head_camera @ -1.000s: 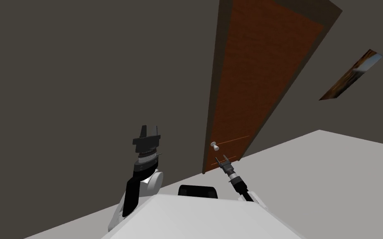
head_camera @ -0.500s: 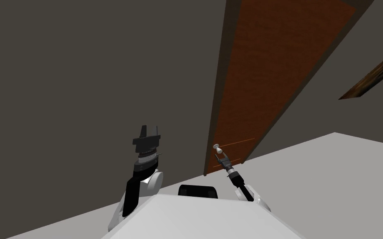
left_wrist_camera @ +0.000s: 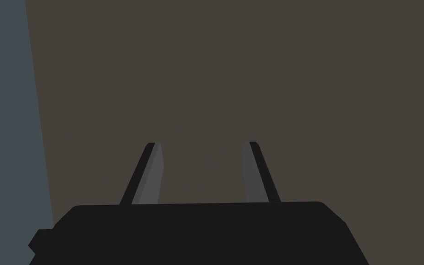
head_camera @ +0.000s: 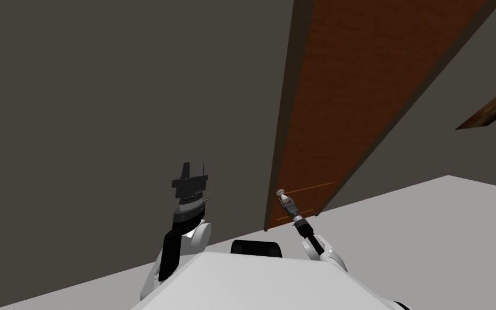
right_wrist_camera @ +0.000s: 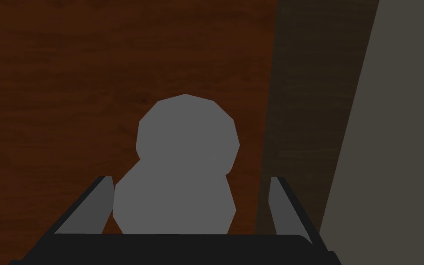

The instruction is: Pull the door open

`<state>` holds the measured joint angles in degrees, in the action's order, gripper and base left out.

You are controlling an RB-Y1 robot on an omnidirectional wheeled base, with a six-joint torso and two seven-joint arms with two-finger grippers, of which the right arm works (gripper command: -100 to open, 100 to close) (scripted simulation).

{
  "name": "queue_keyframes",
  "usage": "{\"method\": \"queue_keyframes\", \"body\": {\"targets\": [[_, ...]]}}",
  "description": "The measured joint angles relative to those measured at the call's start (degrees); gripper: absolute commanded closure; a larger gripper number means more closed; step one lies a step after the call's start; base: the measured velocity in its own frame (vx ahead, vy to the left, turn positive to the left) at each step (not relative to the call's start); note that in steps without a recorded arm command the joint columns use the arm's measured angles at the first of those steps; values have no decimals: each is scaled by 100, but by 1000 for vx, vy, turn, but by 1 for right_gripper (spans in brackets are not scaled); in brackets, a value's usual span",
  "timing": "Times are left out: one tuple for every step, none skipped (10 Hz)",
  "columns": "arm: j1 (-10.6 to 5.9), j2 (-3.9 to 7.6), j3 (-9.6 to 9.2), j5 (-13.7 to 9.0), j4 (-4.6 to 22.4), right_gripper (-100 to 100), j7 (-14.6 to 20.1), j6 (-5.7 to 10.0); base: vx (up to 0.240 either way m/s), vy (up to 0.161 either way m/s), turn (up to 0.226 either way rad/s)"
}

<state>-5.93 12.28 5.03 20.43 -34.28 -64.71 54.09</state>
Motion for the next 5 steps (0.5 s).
{"method": "queue_keyframes", "body": {"targets": [[8, 15, 14, -1, -18, 100, 7, -7, -7, 4, -13], [9, 15, 14, 0, -30, 100, 10, -3, -6, 5, 8], [9, 19, 17, -1, -31, 100, 13, -8, 0, 0, 0], [9, 21, 18, -1, -31, 100, 15, -11, 0, 0, 0], [10, 21, 18, 0, -30, 100, 15, -12, 0, 0, 0]]}}
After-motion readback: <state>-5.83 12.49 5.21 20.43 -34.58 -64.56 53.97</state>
